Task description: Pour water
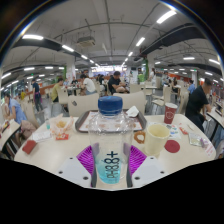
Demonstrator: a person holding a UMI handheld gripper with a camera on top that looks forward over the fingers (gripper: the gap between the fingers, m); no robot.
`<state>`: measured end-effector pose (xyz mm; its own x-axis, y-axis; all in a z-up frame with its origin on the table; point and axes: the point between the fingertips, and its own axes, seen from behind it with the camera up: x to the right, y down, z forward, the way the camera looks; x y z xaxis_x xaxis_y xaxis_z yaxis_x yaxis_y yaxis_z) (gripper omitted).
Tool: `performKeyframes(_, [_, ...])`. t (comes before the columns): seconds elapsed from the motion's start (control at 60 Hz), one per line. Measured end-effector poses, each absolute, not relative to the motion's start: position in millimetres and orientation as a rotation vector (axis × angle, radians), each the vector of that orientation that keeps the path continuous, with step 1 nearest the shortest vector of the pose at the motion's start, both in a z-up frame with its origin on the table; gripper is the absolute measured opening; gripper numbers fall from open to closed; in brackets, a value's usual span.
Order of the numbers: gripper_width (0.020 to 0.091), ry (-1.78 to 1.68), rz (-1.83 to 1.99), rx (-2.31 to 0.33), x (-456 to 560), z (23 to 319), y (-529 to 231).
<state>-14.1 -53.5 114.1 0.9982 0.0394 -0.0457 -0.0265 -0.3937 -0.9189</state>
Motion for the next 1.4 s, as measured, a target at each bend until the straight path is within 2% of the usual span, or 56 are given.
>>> performKeyframes(0.183, [0.0396, 0.245, 0.413, -1.855, -27, 195, 11])
performKeyframes(0.317, [0.0394, 0.615, 0.812, -1.732, -14, 225, 55])
performKeyframes(0.467, [0.0395, 1.007, 1.209, -1.556, 9, 219, 84])
performKeyframes(0.6, [0.0396, 1.292, 1.473, -1.375, 27, 192, 94])
performKeyframes(0.7, [0.0394, 1.445, 1.562, -1.303, 28, 158, 97])
performKeyframes(0.75, [0.0395, 1.495, 1.616, -1.257, 30, 155, 89])
performKeyframes(0.85, [0.0394, 1.47, 1.628, -1.263, 28, 158, 91])
performKeyframes(1.0, [0.0393, 1.447, 1.67, -1.287, 24, 180, 81])
performKeyframes(1.15, [0.0395, 1.274, 1.554, -1.488, 28, 190, 72])
performKeyframes(1.3, [0.0395, 0.824, 1.207, -1.71, 63, 230, 67])
performKeyframes(1.4, [0.0399, 0.545, 0.948, -1.751, 96, 273, 72])
